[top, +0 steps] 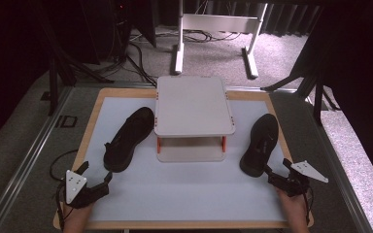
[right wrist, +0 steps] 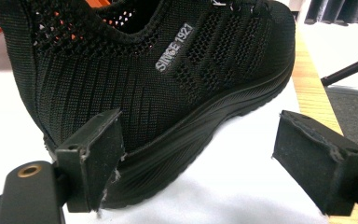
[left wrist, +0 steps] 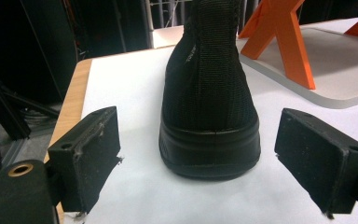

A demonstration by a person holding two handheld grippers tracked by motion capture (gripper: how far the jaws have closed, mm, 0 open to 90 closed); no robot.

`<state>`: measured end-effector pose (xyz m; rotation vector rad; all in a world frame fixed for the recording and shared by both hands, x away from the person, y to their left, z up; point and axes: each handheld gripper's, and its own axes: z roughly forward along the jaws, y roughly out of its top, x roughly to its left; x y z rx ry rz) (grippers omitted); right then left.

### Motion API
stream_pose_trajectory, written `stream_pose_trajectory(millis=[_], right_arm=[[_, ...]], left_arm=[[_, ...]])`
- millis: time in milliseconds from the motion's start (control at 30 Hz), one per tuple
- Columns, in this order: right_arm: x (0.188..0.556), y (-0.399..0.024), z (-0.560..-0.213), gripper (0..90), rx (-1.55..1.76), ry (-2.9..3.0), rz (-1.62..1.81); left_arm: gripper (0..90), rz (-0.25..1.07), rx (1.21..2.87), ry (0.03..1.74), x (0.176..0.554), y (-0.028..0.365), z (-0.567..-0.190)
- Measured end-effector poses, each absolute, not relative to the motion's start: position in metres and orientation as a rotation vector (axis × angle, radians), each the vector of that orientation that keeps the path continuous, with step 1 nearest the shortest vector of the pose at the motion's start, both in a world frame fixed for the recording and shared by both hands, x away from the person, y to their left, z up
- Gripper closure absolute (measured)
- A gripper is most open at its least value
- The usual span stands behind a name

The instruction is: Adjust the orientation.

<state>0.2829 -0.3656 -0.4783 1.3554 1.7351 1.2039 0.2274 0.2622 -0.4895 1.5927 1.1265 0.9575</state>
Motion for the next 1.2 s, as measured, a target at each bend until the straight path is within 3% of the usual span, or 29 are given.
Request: stream_pose_trajectory(millis=[300, 533, 1200], right_arm=[[0.283, -0.366, -0.478, 15.2, 1.356, 1.734, 1.202], [0.283, -0.366, -0.478, 15.2, 1.36, 1.732, 1.2], [0.283, -0.366, -0.478, 15.2, 1.362, 1.733, 1.202]], left_arm=[[14.6, 0.951, 1.631, 1.118, 0.229, 0.26, -0.489], [14.6, 0.861, 1.684, 1.096, 0.233, 0.259, -0.484], [14.6, 0.74, 1.692, 1.112, 0.273, 0.254, -0.462]])
